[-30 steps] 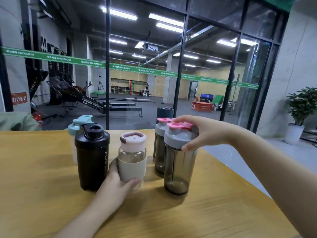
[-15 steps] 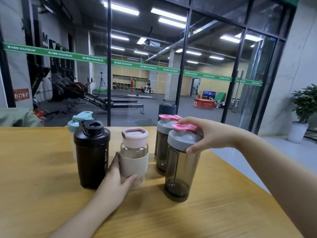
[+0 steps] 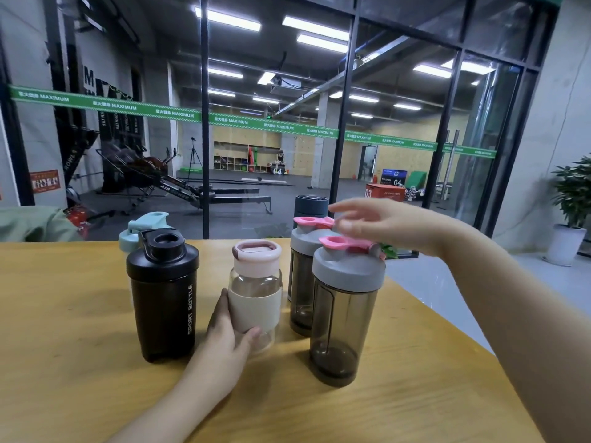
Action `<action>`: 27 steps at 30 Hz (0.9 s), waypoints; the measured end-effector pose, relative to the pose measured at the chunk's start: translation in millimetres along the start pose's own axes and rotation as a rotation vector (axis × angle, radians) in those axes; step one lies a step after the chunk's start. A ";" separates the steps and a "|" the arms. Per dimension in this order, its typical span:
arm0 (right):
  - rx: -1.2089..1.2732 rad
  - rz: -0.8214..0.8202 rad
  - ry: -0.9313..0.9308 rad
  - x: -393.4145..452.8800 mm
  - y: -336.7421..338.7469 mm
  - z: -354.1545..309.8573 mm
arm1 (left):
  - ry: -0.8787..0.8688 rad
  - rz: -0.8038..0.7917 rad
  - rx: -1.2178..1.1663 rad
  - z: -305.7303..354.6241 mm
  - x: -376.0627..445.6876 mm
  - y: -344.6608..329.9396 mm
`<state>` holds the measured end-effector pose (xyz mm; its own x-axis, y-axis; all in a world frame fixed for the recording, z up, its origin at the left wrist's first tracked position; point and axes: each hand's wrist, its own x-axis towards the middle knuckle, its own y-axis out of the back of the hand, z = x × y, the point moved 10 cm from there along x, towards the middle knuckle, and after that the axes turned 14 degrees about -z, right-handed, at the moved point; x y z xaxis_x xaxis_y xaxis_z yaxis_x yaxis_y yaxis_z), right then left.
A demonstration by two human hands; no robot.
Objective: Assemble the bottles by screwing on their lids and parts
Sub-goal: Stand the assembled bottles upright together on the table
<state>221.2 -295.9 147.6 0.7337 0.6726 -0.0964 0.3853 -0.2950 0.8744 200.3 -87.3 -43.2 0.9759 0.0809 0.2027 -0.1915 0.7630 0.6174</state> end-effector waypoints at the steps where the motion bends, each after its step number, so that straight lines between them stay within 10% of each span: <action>1: 0.002 0.085 0.002 4.5 10.6 -3.3 | -0.001 -0.006 -0.004 0.7 1.6 -2.2; 5: -0.143 0.306 -0.116 40.5 33.6 -6.1 | -0.032 -0.024 -0.051 3.8 9.2 -8.7; 13: -0.273 -0.038 -0.432 94.8 8.7 11.2 | -0.039 -0.003 -0.113 -5.3 24.6 -12.2; 27: -0.247 0.015 -0.441 92.5 17.3 19.9 | -0.021 -0.066 -0.079 -13.7 45.1 -16.8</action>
<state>306.9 -252.3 144.4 0.9252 0.3029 -0.2287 0.2687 -0.0973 0.9583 249.0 -87.7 -54.9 0.9836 0.0160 0.1796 -0.1169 0.8148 0.5679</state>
